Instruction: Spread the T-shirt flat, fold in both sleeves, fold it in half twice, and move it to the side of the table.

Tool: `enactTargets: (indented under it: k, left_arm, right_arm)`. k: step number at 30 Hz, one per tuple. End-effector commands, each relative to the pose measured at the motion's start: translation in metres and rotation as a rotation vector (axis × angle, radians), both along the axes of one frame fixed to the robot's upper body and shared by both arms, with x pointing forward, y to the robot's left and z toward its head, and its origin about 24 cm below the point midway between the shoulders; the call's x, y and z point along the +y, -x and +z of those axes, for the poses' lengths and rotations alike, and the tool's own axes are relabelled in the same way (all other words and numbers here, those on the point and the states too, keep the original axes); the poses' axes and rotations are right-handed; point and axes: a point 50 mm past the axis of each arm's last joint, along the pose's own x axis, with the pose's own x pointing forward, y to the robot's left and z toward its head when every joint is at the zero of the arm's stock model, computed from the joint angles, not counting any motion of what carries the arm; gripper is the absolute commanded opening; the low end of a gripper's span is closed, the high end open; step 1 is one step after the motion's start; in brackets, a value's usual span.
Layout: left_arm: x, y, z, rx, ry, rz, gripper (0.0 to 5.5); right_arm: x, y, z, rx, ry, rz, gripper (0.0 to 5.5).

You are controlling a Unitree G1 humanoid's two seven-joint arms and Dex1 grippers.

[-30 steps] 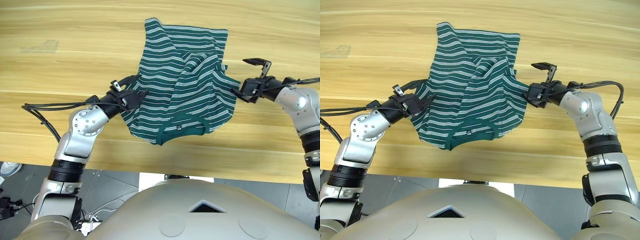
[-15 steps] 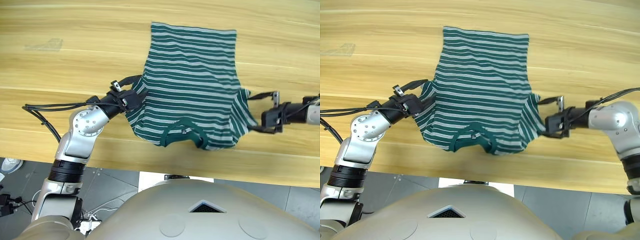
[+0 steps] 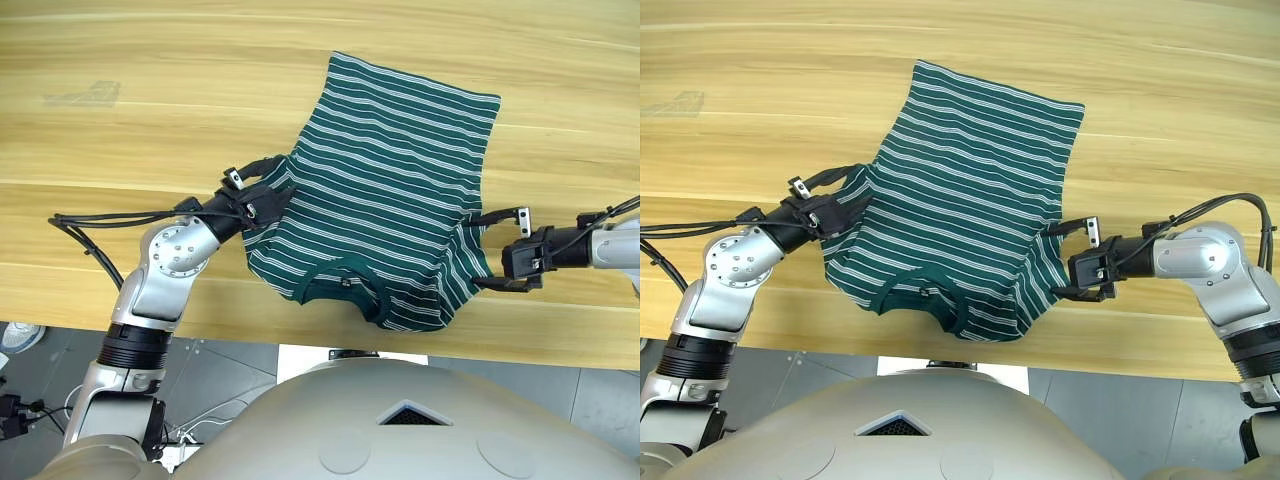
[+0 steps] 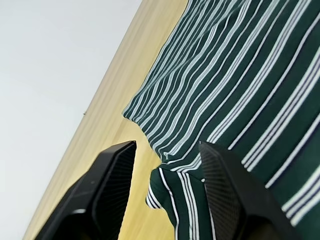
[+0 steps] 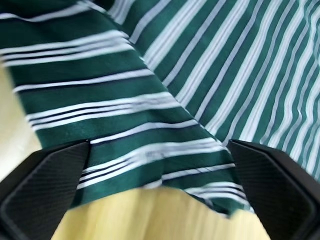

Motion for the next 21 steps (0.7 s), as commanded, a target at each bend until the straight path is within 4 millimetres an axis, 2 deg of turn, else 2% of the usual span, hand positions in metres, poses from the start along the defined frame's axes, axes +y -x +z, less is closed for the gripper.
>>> enactTargets:
  k: [1, 4, 6, 8, 11, 13, 16, 18, 21]
  left_arm:
    - [0.001, -0.001, 0.004, -0.016, 0.024, 0.007, 2.34]
    - [0.001, -0.014, 0.011, -0.045, 0.035, 0.007, 2.34]
    - [0.001, -0.033, 0.020, -0.068, 0.061, 0.023, 2.34]
    - [-0.006, -0.060, 0.036, -0.105, 0.129, 0.041, 2.34]
    - [-0.031, -0.103, 0.047, -0.112, 0.195, 0.054, 2.34]
    - [-0.053, -0.122, 0.042, -0.094, 0.159, 0.035, 2.34]
    - [-0.089, -0.140, 0.025, -0.047, 0.059, 0.006, 2.34]
    - [-0.107, -0.144, 0.008, 0.013, -0.028, 0.003, 2.34]
    - [-0.119, -0.142, -0.009, 0.046, -0.168, -0.026, 2.34]
  right_arm:
    - [0.008, -0.010, 0.028, 0.080, -0.263, -0.090, 5.11]
    - [0.020, -0.011, 0.055, 0.165, -0.528, -0.082, 5.11]
    - [0.028, -0.011, 0.066, 0.217, -0.645, -0.057, 5.11]
    - [0.032, -0.015, 0.075, 0.224, -0.735, -0.060, 5.11]
    - [0.035, -0.040, 0.082, -0.003, -0.787, -0.149, 5.11]
    - [0.040, -0.056, 0.087, -0.140, -0.801, -0.195, 5.11]
    - [0.047, -0.066, 0.092, -0.263, -0.856, -0.230, 5.11]
    - [0.049, -0.074, 0.097, -0.376, -0.884, -0.268, 5.11]
    - [0.053, -0.078, 0.103, -0.484, -0.923, -0.286, 5.11]
